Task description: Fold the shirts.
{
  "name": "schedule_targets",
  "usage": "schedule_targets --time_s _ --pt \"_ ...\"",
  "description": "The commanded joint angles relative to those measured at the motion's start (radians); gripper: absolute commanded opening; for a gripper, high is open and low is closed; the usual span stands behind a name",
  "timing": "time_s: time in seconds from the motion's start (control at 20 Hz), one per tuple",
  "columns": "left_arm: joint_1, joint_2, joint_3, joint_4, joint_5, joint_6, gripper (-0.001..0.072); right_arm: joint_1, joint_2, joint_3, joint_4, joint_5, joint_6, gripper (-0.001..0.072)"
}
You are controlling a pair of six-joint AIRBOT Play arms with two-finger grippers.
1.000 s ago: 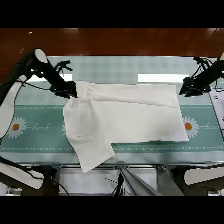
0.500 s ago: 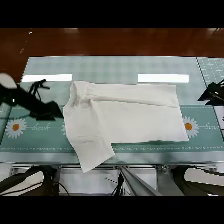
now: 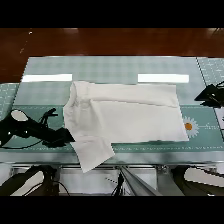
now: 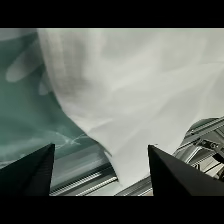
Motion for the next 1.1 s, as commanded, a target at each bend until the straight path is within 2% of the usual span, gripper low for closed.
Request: schedule_targets --time_s 0.0,0.25,0.3,0.35,0.4,0.6,0.7,0.8,1.05 --pt "-0.071 0.004 -0.024 -0.101 0.097 0.008 0.0663 -0.001 0.002 -0.003 0.006 -0.013 -0.002 0.0494" --pt "-0.199 -0.120 -0.024 -0.210 0.168 0.010 0.0638 -0.001 0.002 -0.003 0.006 -0.001 -0.002 0.0494" --pt "-0.215 -0.154 -0.024 -0.209 0.169 0.010 0.0486 -0.001 0.002 -0.003 0.006 0.002 -0.002 0.0494" --pt "-0.219 -0.185 -0.024 -0.209 0.169 0.014 0.0198 -0.001 0.002 -0.003 0.004 0.006 -0.002 0.0494" --pt "-0.218 -0.203 -0.024 -0.209 0.169 0.016 0.0035 -0.002 0.002 -0.003 0.003 0.010 -0.002 0.0494" --pt "-0.208 -0.202 -0.023 -0.209 0.161 0.036 0.0020 -0.011 0.002 -0.026 -0.130 0.034 0.003 0.0479" --pt "-0.206 -0.199 -0.022 -0.209 0.155 0.047 0.0020 -0.044 0.002 -0.096 -0.127 0.061 0.000 0.0481" --pt "-0.206 -0.199 -0.022 -0.209 0.155 0.062 0.0020 -0.076 0.002 -0.195 -0.093 0.071 -0.019 0.0545" --pt "-0.206 -0.199 -0.022 -0.209 0.155 0.073 0.0020 -0.078 0.002 -0.354 -0.115 0.003 -0.070 0.0545"
